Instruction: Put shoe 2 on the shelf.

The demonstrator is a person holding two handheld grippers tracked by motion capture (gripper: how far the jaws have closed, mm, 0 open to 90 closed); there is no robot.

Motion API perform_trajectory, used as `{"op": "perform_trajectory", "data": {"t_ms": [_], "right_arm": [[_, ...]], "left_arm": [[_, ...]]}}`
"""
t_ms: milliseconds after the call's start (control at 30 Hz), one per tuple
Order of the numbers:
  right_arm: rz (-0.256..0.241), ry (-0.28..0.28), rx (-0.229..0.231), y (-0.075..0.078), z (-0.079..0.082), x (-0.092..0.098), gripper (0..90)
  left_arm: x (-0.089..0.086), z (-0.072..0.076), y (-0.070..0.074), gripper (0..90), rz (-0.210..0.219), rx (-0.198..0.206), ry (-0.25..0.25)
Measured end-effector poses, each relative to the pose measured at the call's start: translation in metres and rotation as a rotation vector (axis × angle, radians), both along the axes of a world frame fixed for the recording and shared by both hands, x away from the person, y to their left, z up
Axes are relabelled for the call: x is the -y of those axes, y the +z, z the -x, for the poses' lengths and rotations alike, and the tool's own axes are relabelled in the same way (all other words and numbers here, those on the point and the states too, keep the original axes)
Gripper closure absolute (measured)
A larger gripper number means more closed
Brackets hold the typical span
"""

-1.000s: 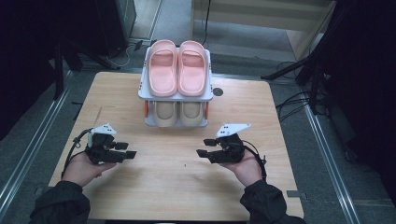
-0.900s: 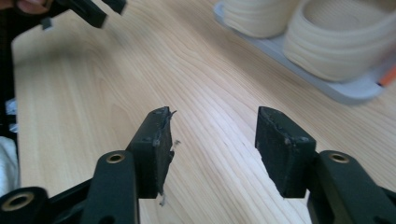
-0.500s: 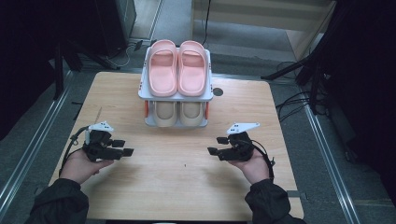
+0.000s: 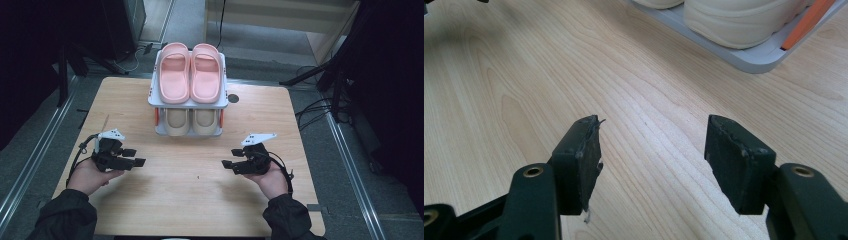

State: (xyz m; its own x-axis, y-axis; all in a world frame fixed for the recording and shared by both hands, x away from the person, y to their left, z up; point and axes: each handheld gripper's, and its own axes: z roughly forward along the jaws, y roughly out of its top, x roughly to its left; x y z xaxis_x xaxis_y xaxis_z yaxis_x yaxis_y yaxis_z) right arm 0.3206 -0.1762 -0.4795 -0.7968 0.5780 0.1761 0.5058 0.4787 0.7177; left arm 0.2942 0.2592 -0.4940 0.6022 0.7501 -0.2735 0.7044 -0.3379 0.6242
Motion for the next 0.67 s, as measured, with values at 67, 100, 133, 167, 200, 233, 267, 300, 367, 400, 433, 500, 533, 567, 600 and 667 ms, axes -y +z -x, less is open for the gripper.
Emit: {"op": "perform_trajectory", "data": {"t_ms": [67, 100, 133, 167, 200, 233, 267, 300, 367, 400, 433, 500, 533, 567, 600, 667], "right_arm": [[0.001, -0.001, -0.005, -0.0002, 0.0, -0.0006, 39.6], [0.003, -0.002, -0.008, -0.0003, 0.0001, -0.001, 39.6], [0.004, -0.001, -0.007, -0.0005, 0.0001, -0.0015, 39.5], [0.004, 0.004, -0.005, -0.0009, 0.0, -0.0022, 39.5], [0.006, 0.007, -0.005, -0.0013, 0.0001, -0.0031, 39.5], [0.01, 0.011, -0.003, -0.0015, 0.0002, -0.0033, 39.5], [0.012, 0.011, -0.005, -0.0016, 0.0007, -0.0039, 39.5], [0.012, 0.012, -0.005, -0.0016, 0.0008, -0.0044, 39.4], [0.013, 0.014, -0.007, -0.0016, 0.001, -0.0048, 39.3], [0.013, 0.014, -0.007, -0.0016, 0.001, -0.0048, 39.3], [0.012, 0.014, -0.006, -0.0017, 0.0008, -0.0048, 39.3], [0.014, 0.013, -0.008, -0.0018, 0.0008, -0.0048, 39.2], [0.014, 0.013, -0.008, -0.0018, 0.0008, -0.0048, 39.2], [0.013, 0.013, -0.008, -0.0016, 0.001, -0.005, 39.2], [0.012, 0.014, -0.005, -0.0015, 0.0008, -0.0047, 39.2], [0.012, 0.014, -0.004, -0.0012, 0.0005, -0.0042, 39.1]], "left_arm": [[-0.0001, 0.0001, 0.0, 38.4, 0.0, 0.0, 0.0], [-0.0001, 0.0001, 0.0, 38.3, -0.002, 0.0, 0.0], [-0.0001, 0.0002, 0.0001, 38.3, -0.003, 0.0, -0.001], [-0.0002, 0.0003, 0.0002, 38.3, -0.005, 0.0, -0.003], [-0.0002, 0.0002, 0.0002, 38.2, -0.005, 0.0, -0.003], [-0.0002, 0.0001, 0.0001, 38.2, -0.005, -0.001, -0.003], [-0.0002, 0.0002, 0.0002, 38.2, -0.006, -0.001, -0.004], [-0.0001, 0.0002, 0.0002, 38.3, -0.007, 0.001, -0.005], [0.0002, 0.0004, 0.0002, 38.3, -0.006, 0.0, -0.006], [0.0002, 0.0004, 0.0002, 38.3, -0.006, 0.0, -0.006], [0.0002, 0.0004, 0.0001, 38.3, -0.006, -0.001, -0.006], [0.0002, 0.0004, 0.0, 38.3, -0.007, -0.001, -0.008], [0.0002, 0.0004, 0.0, 38.3, -0.008, 0.0, -0.008], [0.0003, 0.0004, 0.0, 38.3, -0.008, 0.0, -0.009], [0.0004, 0.0003, -0.0001, 38.3, -0.007, -0.001, -0.01], [0.0008, 0.0005, -0.0003, 38.2, -0.008, -0.001, -0.012]]}}
